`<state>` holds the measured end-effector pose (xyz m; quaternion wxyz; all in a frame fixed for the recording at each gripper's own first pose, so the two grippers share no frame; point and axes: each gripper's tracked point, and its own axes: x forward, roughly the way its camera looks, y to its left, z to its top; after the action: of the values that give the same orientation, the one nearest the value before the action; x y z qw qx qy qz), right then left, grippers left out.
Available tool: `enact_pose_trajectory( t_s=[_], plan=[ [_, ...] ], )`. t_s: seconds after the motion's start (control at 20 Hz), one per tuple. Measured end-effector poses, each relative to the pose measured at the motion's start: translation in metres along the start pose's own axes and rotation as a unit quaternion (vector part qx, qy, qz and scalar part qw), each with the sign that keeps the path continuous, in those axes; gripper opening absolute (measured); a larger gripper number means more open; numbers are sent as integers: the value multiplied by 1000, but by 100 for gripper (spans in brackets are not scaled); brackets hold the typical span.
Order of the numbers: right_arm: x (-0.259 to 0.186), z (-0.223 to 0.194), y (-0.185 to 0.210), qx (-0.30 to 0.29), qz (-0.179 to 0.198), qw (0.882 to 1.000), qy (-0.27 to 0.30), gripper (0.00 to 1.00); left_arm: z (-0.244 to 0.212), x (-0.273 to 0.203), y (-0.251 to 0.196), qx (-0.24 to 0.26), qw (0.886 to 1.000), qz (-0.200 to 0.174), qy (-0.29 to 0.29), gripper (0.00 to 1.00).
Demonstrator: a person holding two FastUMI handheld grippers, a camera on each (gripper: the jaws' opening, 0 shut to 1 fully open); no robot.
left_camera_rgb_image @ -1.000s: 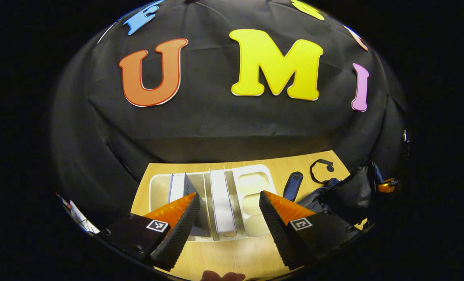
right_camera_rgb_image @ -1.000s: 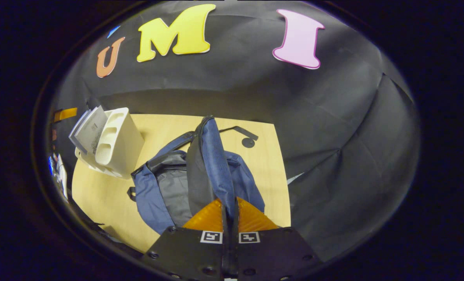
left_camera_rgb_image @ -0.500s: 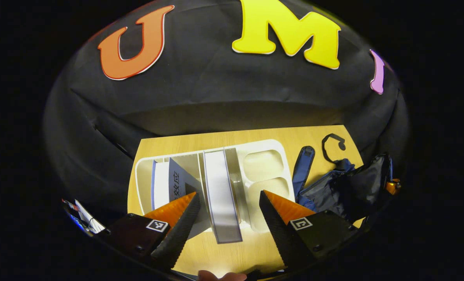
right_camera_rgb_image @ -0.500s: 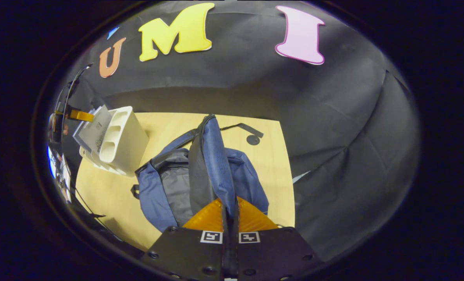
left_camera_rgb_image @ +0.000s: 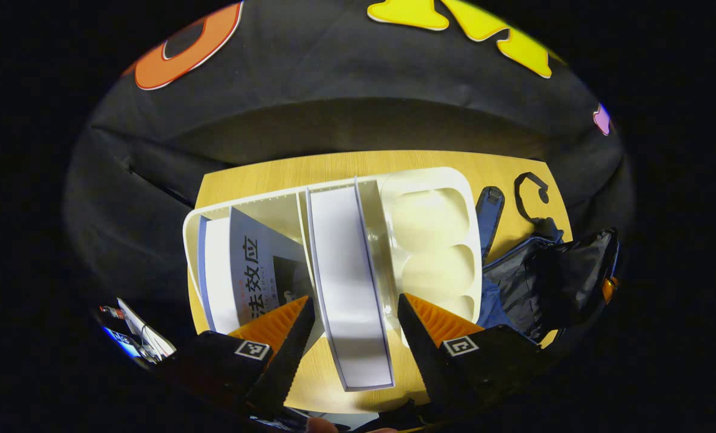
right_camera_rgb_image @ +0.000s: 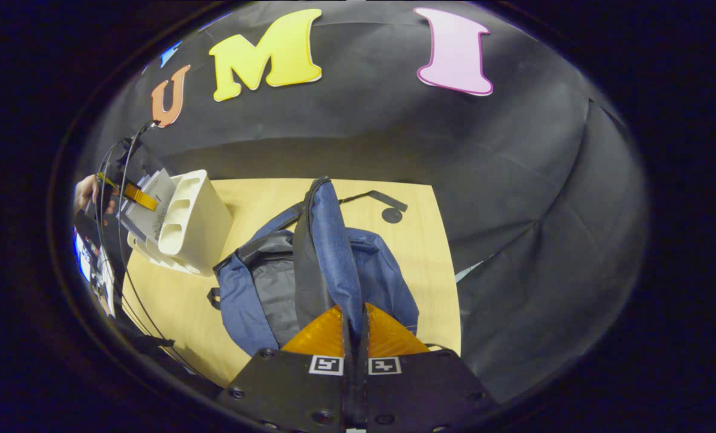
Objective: Open the schoolbag, grab two books from the bookshelf and put them into the schoolbag.
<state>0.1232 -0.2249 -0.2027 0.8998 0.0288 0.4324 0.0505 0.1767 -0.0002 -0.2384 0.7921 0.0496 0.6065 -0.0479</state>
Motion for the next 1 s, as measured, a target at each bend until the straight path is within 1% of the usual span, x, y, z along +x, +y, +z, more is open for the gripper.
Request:
enact_pose_trajectory(
  t_s=[0.05, 0.1, 0.15, 0.2, 0.25, 0.3, 0.35, 0.45, 0.5, 0.55, 0.65, 0.7, 0.75, 0.85, 1.0],
  plan=[
    [0, 0, 0, 0, 1, 1000, 0, 0, -2, 4, 1, -5, 1000, -1, 8, 86],
    [0, -1, 1, 1, 0, 1000, 0, 0, -5, 8, 2, -10, 1000, -2, 15, 88],
    [-1, -1, 1, 2, 1, 1000, 0, 0, -9, 11, 5, -18, 1000, 0, 23, 74],
    [-1, -1, 2, 2, 1, 1000, -1, 0, -10, 11, 8, -20, 999, 2, 27, 74],
    [-1, -1, 2, 2, 1, 1000, -2, 0, -10, 14, 5, -21, 999, 3, 30, 71],
    [-1, -1, 2, 2, 2, 1000, -2, 0, -10, 12, 5, -21, 999, 7, 32, 70],
    [-1, -1, 3, 3, 2, 1000, -2, 0, -11, 13, 5, -21, 999, 10, 34, 66],
    [-1, -2, 4, 2, 3, 1000, -3, 0, -14, 10, 11, -28, 999, 11, 41, 54],
    [-1, -2, 6, 2, 4, 1000, -3, 0, -17, 11, 9, -34, 998, 10, 47, 55],
    [-1, -2, 6, 2, 5, 1000, -4, 0, -21, 7, 4, -43, 998, 6, 52, 49],
    [-2, -3, 7, 2, 6, 1000, -6, 0, -28, -6, -1, -51, 997, 4, 54, 47],
    [-2, -4, 7, 2, 5, 1000, -6, 0, -32, -16, -3, -51, 997, 0, 51, 50],
    [-3, -5, 8, 2, 5, 1000, -8, 0, -34, -28, -4, -50, 998, -5, 45, 46],
    [-5, -6, 10, 1, 5, 1000, -10, 0, -39, -57, 2, -38, 999, -15, 26, 45],
    [-8, -10, 13, 0, 5, 1000, -11, 0, -50, -104, 12, -18, 1000, -20, -12, 45]
  ],
)
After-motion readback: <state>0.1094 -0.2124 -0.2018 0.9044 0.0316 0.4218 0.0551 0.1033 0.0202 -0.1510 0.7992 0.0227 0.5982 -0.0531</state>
